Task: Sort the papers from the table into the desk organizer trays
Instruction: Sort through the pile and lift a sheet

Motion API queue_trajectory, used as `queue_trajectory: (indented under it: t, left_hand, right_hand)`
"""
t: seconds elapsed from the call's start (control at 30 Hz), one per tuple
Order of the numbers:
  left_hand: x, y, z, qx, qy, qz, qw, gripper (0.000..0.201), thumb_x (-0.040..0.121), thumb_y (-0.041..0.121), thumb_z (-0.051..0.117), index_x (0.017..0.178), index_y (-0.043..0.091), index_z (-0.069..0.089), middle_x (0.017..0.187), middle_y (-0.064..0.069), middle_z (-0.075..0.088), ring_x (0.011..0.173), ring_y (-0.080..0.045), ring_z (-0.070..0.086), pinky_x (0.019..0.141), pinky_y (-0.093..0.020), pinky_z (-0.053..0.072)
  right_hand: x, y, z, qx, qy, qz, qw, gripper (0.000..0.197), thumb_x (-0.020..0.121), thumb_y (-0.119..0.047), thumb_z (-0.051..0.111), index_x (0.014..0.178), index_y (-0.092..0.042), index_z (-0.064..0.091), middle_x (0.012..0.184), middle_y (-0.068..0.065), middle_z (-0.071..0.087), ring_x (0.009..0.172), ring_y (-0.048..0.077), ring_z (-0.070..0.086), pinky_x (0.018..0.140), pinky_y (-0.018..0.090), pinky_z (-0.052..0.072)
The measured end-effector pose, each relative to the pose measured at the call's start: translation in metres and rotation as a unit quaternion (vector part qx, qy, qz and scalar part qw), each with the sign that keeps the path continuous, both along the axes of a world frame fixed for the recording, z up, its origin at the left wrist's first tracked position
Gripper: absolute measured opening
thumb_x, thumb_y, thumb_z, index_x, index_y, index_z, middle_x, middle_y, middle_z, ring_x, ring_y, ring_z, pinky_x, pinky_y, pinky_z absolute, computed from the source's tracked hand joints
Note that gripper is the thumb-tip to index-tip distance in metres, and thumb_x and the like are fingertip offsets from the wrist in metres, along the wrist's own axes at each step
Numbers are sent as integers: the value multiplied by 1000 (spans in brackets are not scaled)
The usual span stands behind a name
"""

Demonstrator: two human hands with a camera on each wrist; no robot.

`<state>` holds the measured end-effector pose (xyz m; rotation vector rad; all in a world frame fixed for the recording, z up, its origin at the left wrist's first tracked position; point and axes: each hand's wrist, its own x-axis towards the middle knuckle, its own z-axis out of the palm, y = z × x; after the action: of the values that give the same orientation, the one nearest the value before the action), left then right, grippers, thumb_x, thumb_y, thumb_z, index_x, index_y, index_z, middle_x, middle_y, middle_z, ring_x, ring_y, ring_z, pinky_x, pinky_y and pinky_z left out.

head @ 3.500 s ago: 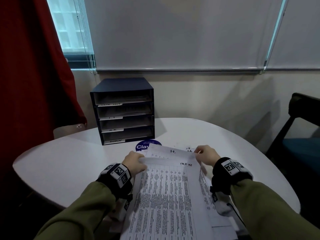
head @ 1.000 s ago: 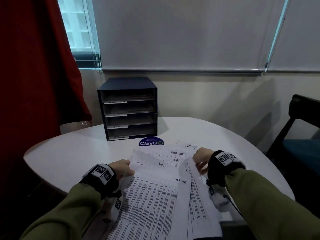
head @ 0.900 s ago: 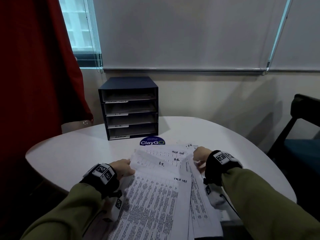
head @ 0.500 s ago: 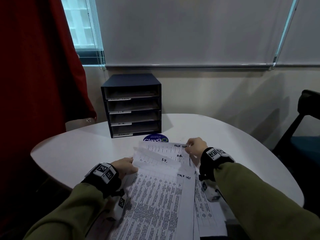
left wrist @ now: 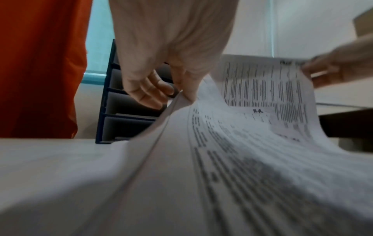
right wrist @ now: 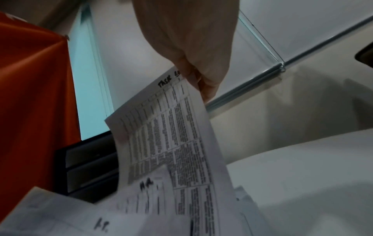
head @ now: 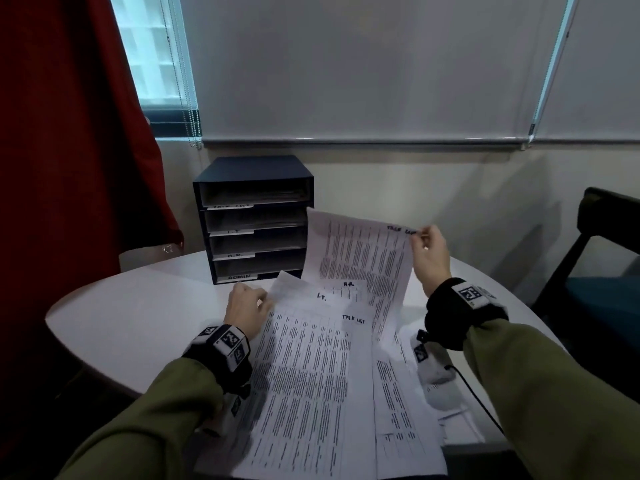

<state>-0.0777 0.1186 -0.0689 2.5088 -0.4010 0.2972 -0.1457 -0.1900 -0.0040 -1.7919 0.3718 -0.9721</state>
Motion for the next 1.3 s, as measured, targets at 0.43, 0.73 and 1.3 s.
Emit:
queue_trajectory:
  t: [0.43,0.73,1.3]
  left_hand:
    - [-16,-3,31,-106,-99,41,989,12,94,18,47,94,12,56,86,-8,64,81,-31,61,73,-37,48]
    - [-3,-8,110,-401,-133,49,905,7,97,18,44,95,15,49,86,-3,57,77,-20,52,73,-33,43]
    - [-66,-37,128,-413,-199,-82,885,23,94,-2,37,112,13,34,76,8,46,56,-4,49,50,-18,43]
  right_hand:
    - [-43,-21,98,8,-231,-67,970,27,93,-11,44,76,-31,43,74,-14,48,61,-10,47,63,9,37]
    - [-42,-8,103,47,-92,56,993,27,96,-8,48,75,-24,47,72,-4,50,57,-1,52,50,10,40]
    - [-33,82,71,145,-161,151,964,14,95,-11,53,98,-22,45,92,0,56,78,10,56,67,23,50]
